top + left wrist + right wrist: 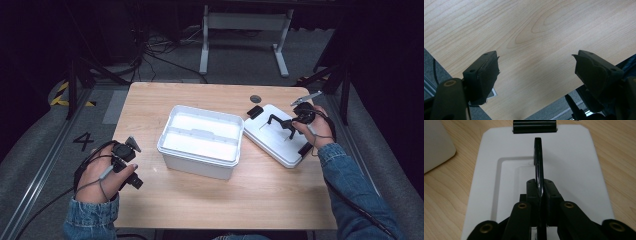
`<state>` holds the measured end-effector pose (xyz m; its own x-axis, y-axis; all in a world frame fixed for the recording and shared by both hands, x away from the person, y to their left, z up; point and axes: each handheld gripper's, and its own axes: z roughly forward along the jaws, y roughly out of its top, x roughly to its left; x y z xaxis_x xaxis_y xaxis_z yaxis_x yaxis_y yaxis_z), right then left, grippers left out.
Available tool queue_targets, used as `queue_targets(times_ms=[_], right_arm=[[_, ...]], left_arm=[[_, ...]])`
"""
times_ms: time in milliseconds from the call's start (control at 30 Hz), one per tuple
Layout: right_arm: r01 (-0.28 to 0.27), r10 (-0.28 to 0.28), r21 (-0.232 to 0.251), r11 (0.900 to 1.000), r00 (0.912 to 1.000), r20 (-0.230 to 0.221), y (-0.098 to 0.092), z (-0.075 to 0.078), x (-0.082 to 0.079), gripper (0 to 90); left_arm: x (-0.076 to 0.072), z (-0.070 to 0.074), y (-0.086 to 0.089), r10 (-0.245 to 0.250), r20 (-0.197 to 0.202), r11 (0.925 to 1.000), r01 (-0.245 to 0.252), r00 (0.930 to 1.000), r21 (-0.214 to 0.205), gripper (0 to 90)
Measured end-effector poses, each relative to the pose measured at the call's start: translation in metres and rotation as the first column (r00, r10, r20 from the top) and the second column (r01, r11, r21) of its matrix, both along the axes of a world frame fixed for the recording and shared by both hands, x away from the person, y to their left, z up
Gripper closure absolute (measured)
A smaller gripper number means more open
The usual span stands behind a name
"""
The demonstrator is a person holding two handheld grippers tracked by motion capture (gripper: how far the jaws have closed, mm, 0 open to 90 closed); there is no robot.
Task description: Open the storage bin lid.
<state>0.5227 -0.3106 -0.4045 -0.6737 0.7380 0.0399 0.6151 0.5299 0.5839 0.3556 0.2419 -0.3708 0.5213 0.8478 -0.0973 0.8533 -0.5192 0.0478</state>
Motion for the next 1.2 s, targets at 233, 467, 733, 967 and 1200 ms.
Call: queue_targets(times_ms=[233,467,733,967,1200], right_arm=[[0.012,-0.012,0.027,0.9996,0.9996,-0.024,-0.004,-0.007,-0.001,84.5],[0.052,-0.047,0.074,0.9959,0.9966,-0.067,-0.012,-0.011,0.003,79.1],[0.089,-0.095,0.08,0.9928,0.9926,0.075,-0.024,0.002,-0.003,46.9],[0.018,-0.032,0.101,0.9947,0.9892,0.143,-0.015,0.028,-0.027,44.2],[-0.05,0.028,0.125,0.9909,0.9851,0.17,-0.005,0.047,-0.049,43.9]], left_arm=[[0.001,-0.001,-0.001,0.003,-0.003,1.0,-0.003,1.0,-0.004,20.1],[0.005,-0.001,-0.006,-0.024,-0.014,0.9997,0.024,0.9996,0.001,19.9],[0.008,-0.002,-0.006,-0.018,-0.017,0.9998,0.018,0.9997,0.005,19.7],[0.007,-0.003,-0.007,-0.019,-0.017,0.9998,0.02,0.9997,0.007,19.7],[0.003,-0.002,-0.005,-0.014,-0.006,0.9999,0.014,0.9999,0.006,19.7]])
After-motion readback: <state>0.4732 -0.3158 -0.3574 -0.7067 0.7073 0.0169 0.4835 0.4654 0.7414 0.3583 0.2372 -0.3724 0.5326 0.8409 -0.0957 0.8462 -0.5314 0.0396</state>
